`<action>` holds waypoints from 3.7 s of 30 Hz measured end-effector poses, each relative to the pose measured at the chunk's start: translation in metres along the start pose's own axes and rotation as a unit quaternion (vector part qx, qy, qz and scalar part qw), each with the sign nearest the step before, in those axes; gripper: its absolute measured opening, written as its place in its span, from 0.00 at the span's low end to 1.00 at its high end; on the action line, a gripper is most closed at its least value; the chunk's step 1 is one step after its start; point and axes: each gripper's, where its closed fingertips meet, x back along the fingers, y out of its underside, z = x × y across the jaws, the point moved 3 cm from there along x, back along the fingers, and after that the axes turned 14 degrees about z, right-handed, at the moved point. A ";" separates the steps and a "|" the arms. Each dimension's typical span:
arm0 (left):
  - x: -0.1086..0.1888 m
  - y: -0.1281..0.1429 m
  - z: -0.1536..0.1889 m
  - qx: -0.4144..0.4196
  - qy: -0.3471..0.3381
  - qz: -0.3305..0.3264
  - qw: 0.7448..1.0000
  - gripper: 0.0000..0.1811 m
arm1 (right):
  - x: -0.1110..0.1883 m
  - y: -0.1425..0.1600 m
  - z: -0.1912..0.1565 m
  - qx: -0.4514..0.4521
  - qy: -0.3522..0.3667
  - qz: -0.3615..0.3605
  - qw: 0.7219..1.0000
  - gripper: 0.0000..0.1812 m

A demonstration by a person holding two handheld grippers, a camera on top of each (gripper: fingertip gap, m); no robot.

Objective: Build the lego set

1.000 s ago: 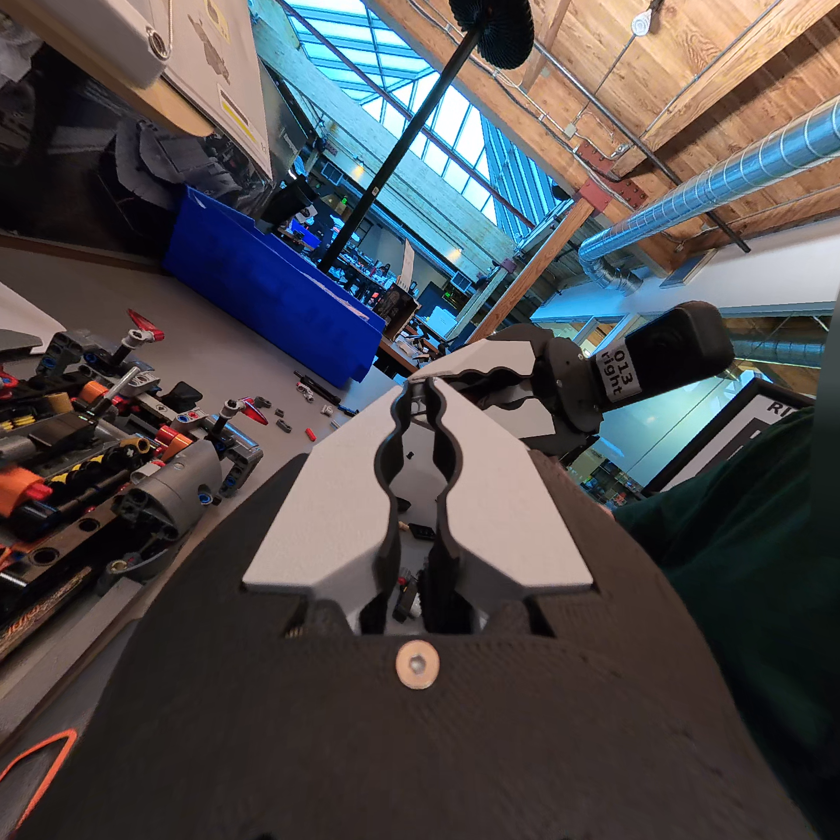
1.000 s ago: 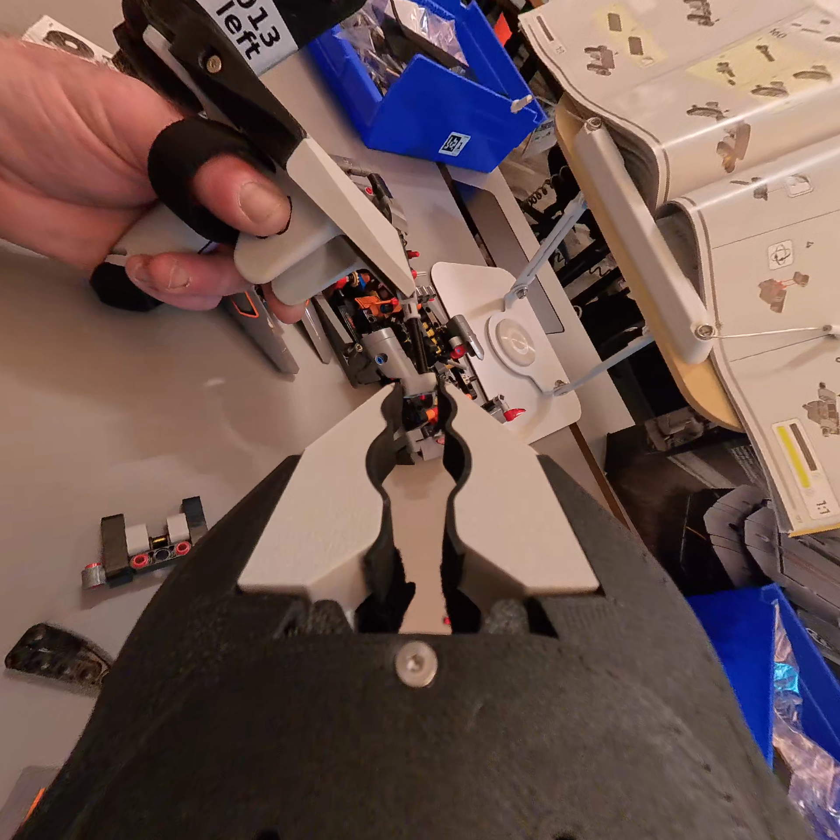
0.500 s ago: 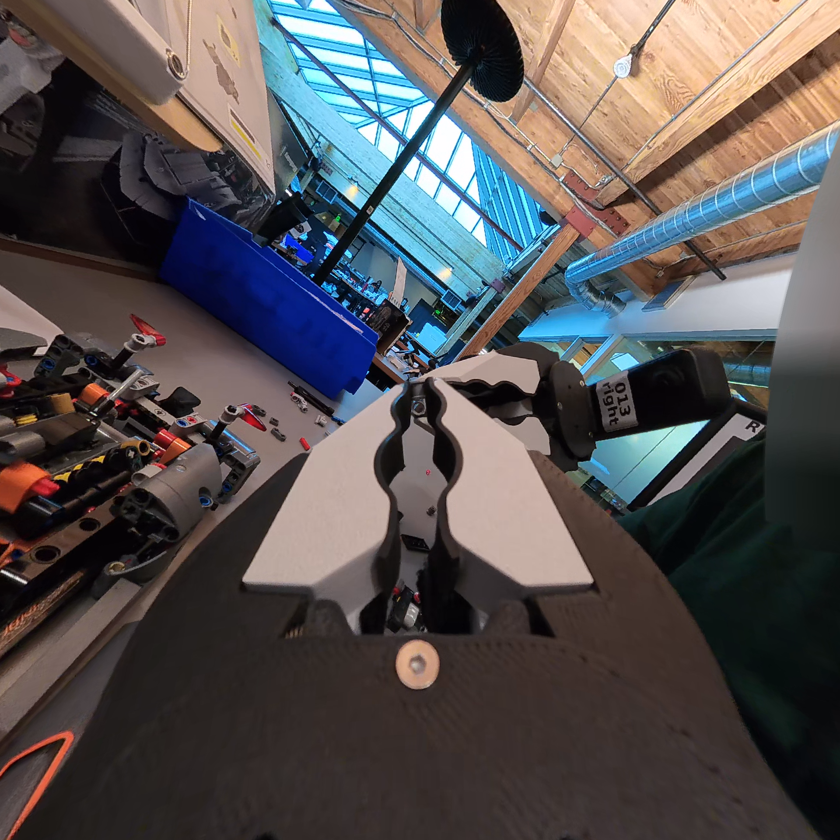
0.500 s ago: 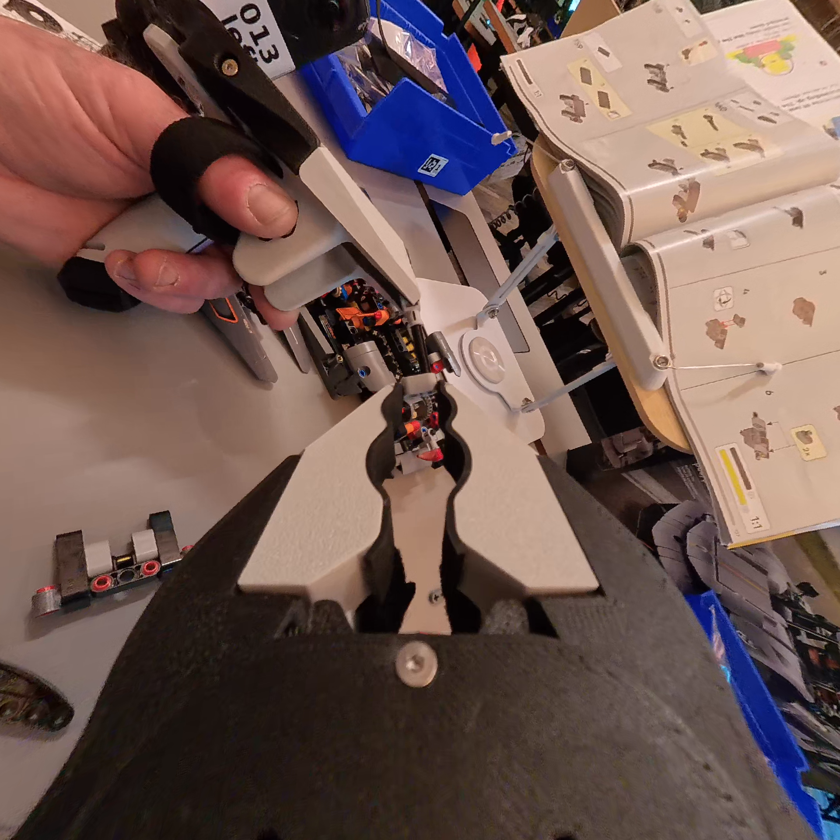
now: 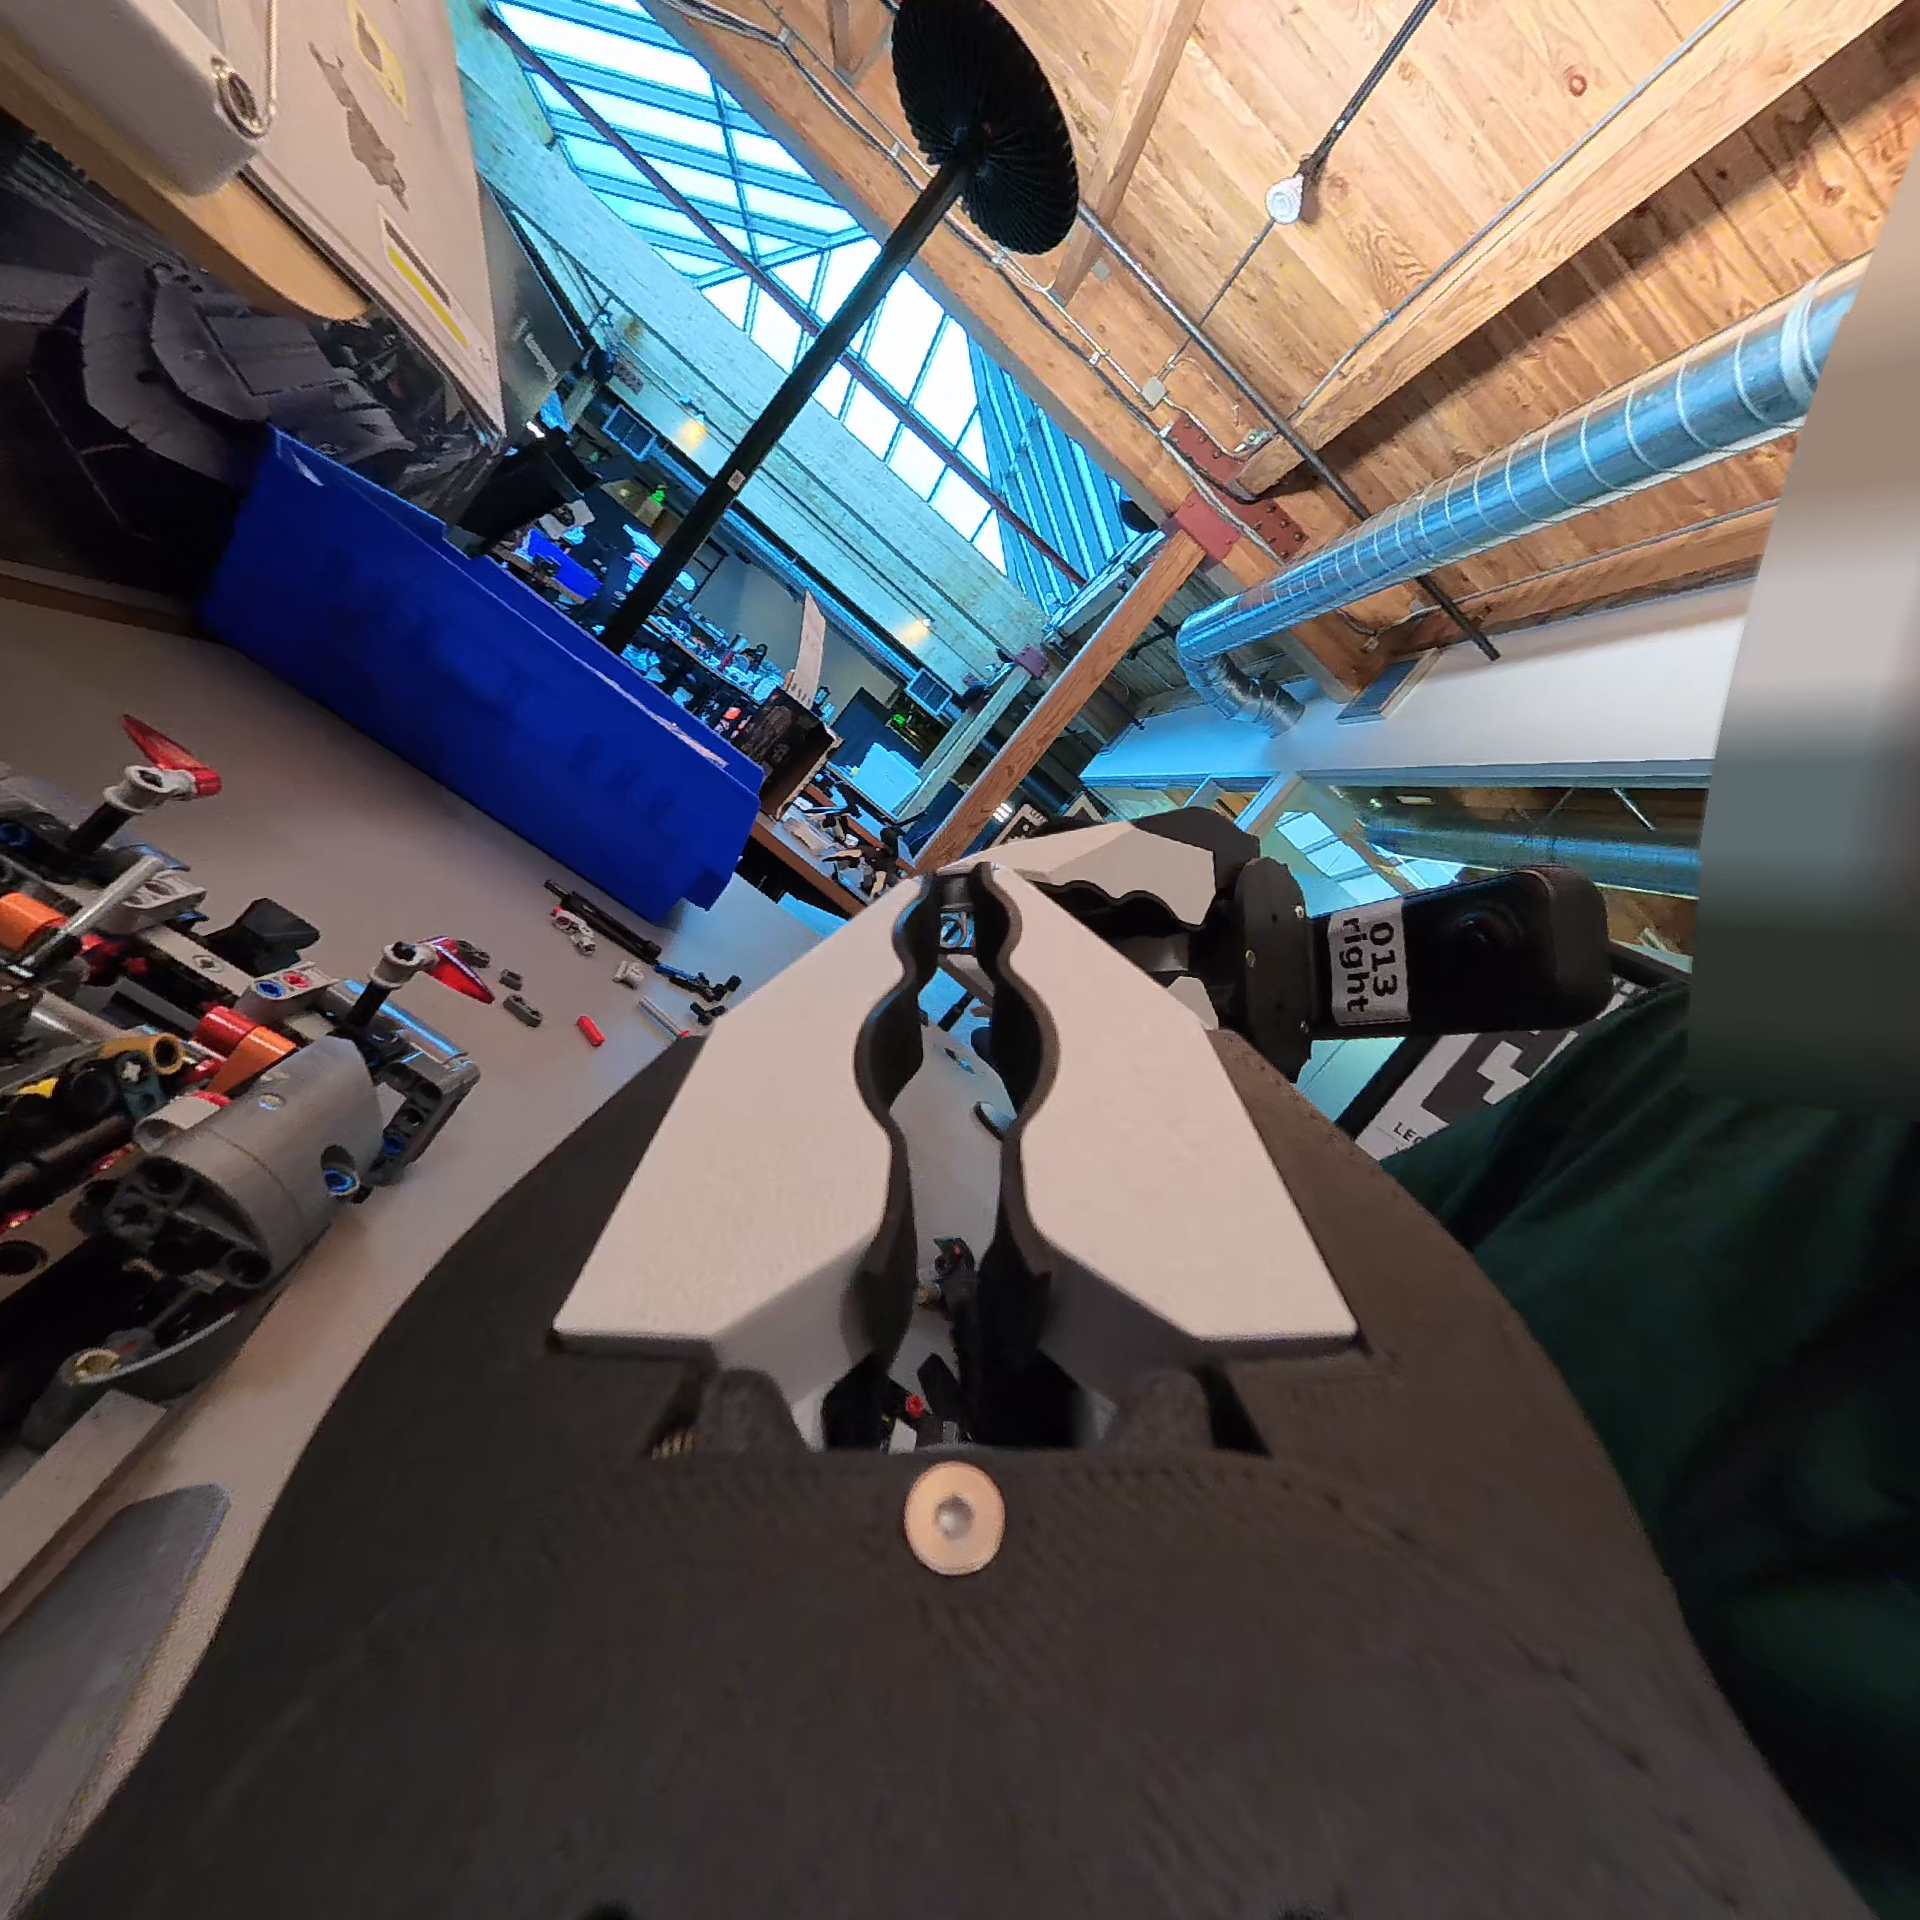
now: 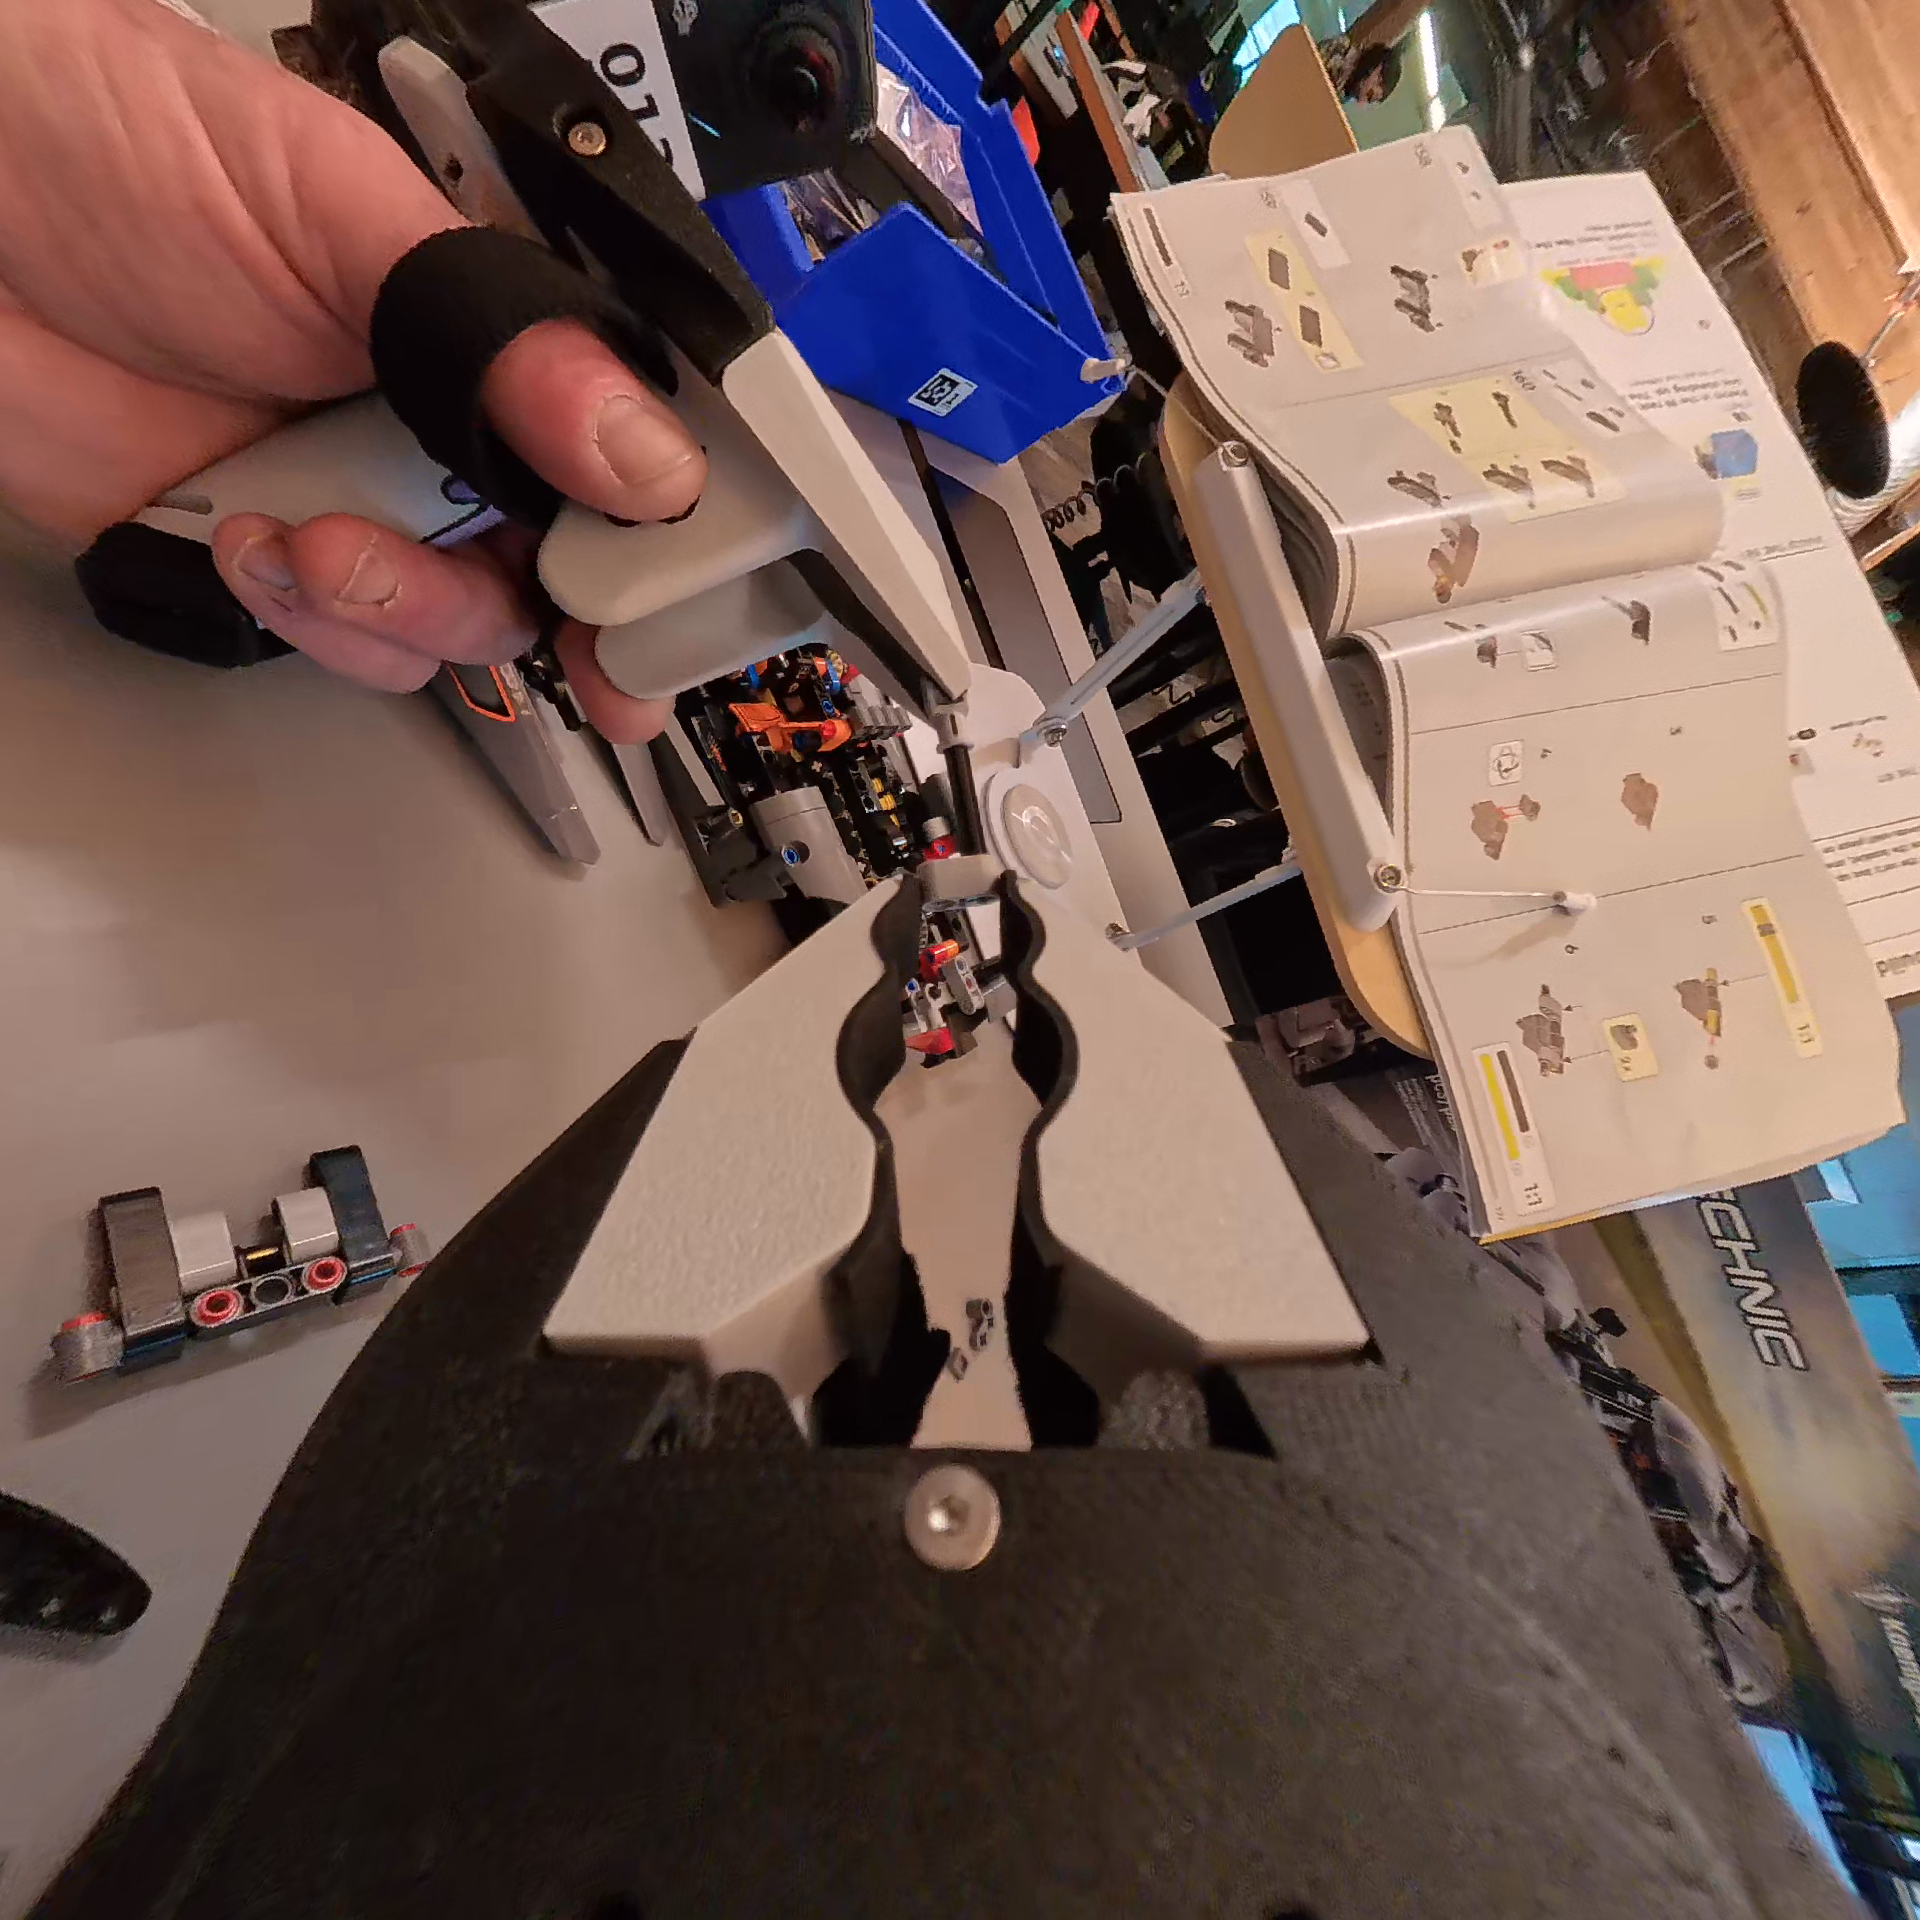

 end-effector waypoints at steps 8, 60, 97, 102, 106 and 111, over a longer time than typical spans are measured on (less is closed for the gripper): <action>0.000 0.003 -0.001 -0.001 0.005 -0.011 1.000 0.02 | 0.003 0.000 -0.004 0.005 0.005 0.000 1.000 0.07; 0.005 -0.004 -0.011 -0.022 -0.012 -0.015 1.000 0.02 | -0.014 0.010 -0.017 0.009 -0.030 0.067 0.997 0.07; 0.004 -0.002 -0.010 -0.025 0.003 -0.008 1.000 0.02 | -0.009 -0.002 -0.024 -0.024 -0.058 0.112 0.992 0.08; 0.003 -0.002 -0.009 -0.023 -0.001 -0.006 1.000 0.02 | -0.009 -0.003 -0.024 -0.031 -0.059 0.119 0.991 0.08; 0.004 -0.002 -0.009 -0.017 -0.001 -0.003 1.000 0.02 | -0.009 -0.004 -0.024 -0.034 -0.059 0.122 0.990 0.08; 0.004 -0.003 -0.007 -0.018 -0.002 -0.001 1.000 0.02 | -0.009 -0.004 -0.023 -0.044 -0.057 0.127 0.989 0.08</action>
